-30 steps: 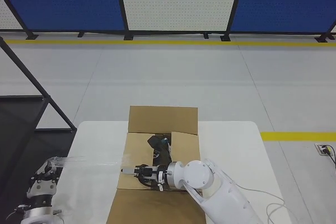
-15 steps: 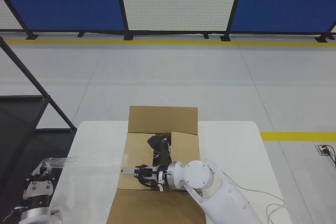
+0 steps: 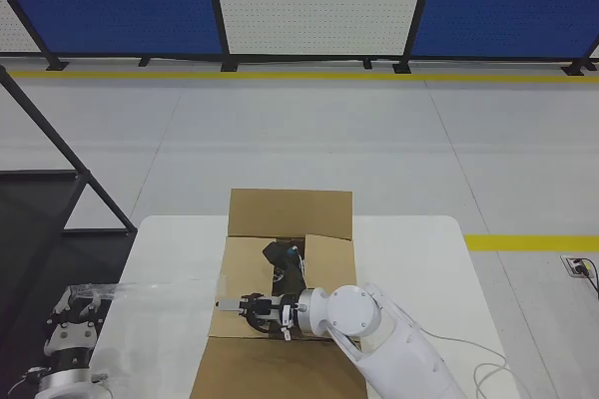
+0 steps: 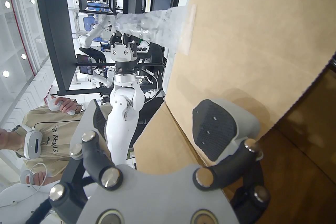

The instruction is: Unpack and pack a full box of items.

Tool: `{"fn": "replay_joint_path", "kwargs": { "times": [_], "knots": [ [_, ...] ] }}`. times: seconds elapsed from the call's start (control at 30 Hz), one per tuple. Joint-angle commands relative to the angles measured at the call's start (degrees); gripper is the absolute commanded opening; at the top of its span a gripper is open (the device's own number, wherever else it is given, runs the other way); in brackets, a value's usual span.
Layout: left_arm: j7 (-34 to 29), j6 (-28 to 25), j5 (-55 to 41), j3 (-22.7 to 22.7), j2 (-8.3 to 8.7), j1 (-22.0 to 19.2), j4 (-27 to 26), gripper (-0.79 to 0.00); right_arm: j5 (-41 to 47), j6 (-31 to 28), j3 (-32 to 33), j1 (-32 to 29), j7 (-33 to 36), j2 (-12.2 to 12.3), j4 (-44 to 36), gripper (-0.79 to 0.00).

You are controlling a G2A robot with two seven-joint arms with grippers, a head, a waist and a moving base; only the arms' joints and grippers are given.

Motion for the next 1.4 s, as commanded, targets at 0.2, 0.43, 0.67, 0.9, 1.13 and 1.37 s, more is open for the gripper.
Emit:
{"fn": "replay_joint_path", "kwargs": {
  "times": [0.2,0.43,0.67,0.9,1.13,1.37],
  "knots": [
    [0.56,0.74,1.03,0.1,-0.15,-0.18,0.55,0.0,-0.03,-0.15,0.21,-0.08,0.07,-0.12,0.33,0.0],
    [0.96,1.07,1.68,0.21,-0.32,-0.2,1.16,0.0,-0.14,-0.38,0.45,-0.01,0.29,-0.2,0.65,0.0],
    [2.18,2.74,3.47,0.38,-0.36,-0.36,2.39,0.0,-0.13,-0.65,0.57,0.09,0.42,-0.33,0.96,0.0],
    [3.1,5.86,7.94,1.19,-0.18,-1.14,5.19,0.0,-0.08,-0.77,0.74,0.1,0.5,-0.43,1.32,0.0],
    [3.21,8.33,11.27,1.45,0.03,-1.46,7.27,0.0,-0.24,-0.96,0.8,0.17,0.67,-0.54,1.58,0.0],
    [-1.31,11.29,14.3,1.01,0.46,0.6,6.52,0.0,-0.18,-1.06,0.8,0.34,0.75,-0.7,2.02,0.0]
  ]
}}
